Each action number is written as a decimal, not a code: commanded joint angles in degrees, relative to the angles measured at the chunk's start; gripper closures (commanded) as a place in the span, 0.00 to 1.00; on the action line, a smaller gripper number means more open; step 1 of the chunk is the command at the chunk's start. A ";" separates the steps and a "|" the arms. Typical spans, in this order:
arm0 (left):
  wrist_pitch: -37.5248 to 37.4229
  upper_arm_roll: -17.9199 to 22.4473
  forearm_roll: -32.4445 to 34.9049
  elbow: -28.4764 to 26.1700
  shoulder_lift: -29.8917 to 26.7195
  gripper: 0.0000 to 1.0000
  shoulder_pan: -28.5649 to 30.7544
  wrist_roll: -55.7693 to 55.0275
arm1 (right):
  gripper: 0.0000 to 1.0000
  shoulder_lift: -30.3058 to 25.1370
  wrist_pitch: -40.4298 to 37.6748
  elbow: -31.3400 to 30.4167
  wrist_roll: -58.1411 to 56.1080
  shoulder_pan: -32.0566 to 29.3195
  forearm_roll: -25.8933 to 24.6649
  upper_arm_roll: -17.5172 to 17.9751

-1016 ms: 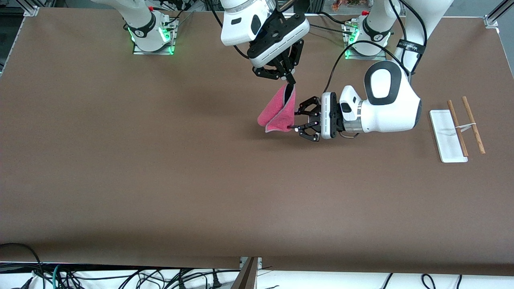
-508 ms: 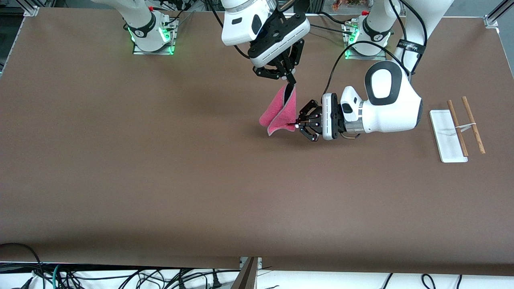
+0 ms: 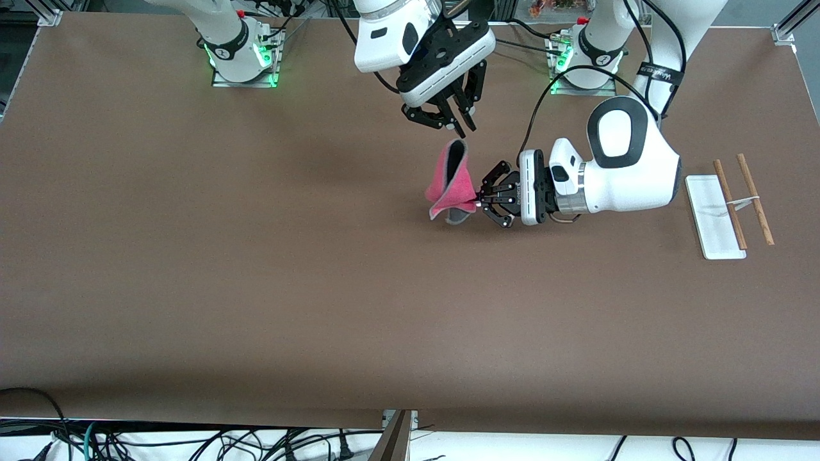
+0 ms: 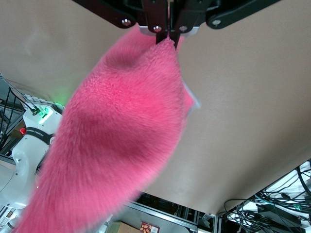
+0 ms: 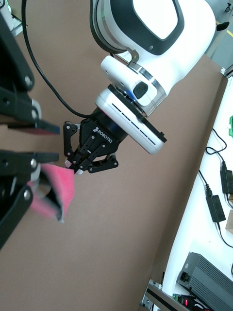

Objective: Pass towel and hang on rack

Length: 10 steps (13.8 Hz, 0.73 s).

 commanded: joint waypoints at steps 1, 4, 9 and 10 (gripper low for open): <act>-0.19 0.15 3.18 0.31 -1.10 1.00 0.40 -2.87 | 0.00 0.37 0.43 0.93 0.04 0.57 -1.68 -0.41; -0.81 0.16 13.62 3.47 -1.01 1.00 0.93 -13.05 | 0.00 0.28 0.08 0.93 -0.22 0.14 -1.78 -0.58; -12.30 0.33 30.67 11.55 2.58 1.00 8.64 -20.11 | 0.00 0.11 -3.95 0.75 -0.40 -1.09 -5.20 -3.30; -14.59 0.24 34.19 13.13 3.64 1.00 11.01 -20.38 | 0.00 -0.07 -5.96 0.75 -0.49 -1.27 -5.90 -4.70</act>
